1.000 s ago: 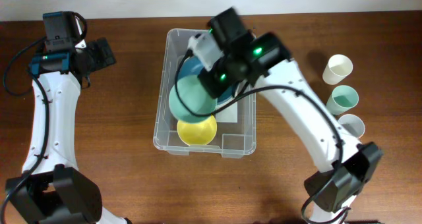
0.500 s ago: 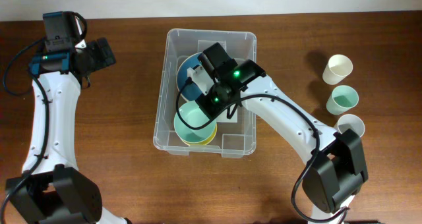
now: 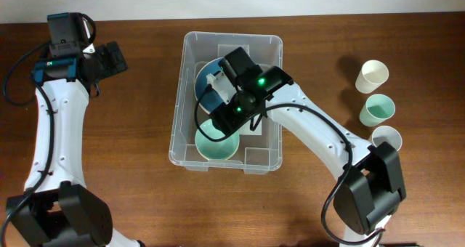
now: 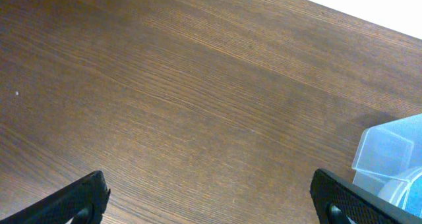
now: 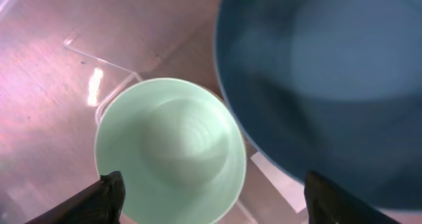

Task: Pack container
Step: 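Carry the mint bowl into the container and lower it onto the yellow bowl, then release the bowl and move the right gripper to the mint cup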

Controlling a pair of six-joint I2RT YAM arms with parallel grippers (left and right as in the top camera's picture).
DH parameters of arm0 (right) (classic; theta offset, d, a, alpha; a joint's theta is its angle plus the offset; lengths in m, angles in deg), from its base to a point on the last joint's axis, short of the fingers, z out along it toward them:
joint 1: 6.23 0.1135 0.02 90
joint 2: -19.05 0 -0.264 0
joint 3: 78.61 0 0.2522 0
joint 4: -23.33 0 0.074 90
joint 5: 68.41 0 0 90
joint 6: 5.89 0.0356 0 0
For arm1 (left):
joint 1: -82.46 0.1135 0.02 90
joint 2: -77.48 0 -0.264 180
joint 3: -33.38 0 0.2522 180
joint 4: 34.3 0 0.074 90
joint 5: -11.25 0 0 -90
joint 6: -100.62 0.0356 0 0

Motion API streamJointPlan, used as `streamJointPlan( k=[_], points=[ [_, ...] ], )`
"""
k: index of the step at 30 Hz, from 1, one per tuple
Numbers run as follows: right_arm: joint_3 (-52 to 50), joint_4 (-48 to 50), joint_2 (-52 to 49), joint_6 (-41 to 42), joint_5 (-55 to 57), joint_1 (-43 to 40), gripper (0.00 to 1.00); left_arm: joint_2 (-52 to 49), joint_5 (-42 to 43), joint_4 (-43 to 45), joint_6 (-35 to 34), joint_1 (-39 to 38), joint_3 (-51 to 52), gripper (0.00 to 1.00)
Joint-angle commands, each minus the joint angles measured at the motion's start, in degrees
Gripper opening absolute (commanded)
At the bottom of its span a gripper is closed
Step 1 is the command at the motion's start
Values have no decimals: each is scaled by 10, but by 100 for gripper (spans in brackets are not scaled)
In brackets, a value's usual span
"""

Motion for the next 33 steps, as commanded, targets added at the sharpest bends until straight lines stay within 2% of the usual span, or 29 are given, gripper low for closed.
streamJointPlan(
  k=[1, 4, 8, 14, 17, 24, 33],
  points=[
    [20, -35, 56, 13, 3, -55, 90, 7, -2, 0, 1, 1, -9, 100],
    [25, -82, 109, 13, 19, -131, 95, 7, -2, 0, 1, 1, -9, 100],
    [25, -127, 152, 13, 67, -244, 96, 7, -2, 0, 1, 1, -9, 100],
    [21, -136, 141, 13, 107, -362, 96, 7, -2, 0, 1, 1, -9, 100],
    [19, -134, 102, 13, 158, -421, 96, 7, -2, 0, 1, 1, -9, 100],
    [19, -105, 25, 13, 160, -473, 90, 7, -2, 0, 1, 1, -9, 100],
    [18, -70, -70, 14, 148, -476, 86, 7, -2, 0, 1, 1, -9, 100]
  ],
)
